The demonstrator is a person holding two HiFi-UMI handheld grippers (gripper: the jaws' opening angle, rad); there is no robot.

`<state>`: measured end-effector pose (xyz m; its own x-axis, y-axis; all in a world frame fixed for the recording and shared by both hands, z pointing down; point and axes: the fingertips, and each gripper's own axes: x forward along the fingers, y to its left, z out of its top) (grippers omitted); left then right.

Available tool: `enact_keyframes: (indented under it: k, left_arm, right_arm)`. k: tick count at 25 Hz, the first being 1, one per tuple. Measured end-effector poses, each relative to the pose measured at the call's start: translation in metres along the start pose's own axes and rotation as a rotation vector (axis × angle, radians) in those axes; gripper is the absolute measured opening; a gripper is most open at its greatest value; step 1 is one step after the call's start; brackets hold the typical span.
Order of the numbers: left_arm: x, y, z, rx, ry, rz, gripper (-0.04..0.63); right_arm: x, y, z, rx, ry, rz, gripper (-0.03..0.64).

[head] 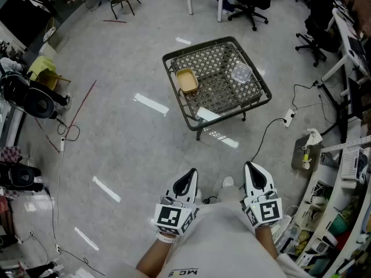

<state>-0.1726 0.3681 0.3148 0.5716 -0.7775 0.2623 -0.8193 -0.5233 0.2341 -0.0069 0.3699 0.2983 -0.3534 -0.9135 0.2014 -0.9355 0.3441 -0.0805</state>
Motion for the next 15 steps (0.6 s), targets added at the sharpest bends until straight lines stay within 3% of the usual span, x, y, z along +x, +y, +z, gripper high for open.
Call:
enact_keyframes:
  k: [6, 15]
  left_arm:
    - [-0.022, -0.018, 0.029, 0.017, -0.039, -0.037, 0.026]
    - [0.002, -0.046, 0.028, 0.018, -0.038, -0.009, 0.026]
  right_arm:
    - [-0.023, 0.022, -0.003, 0.064, 0.018, -0.027, 0.017]
    - [-0.024, -0.006, 0.004, 0.055, -0.020, 0.012, 0.017]
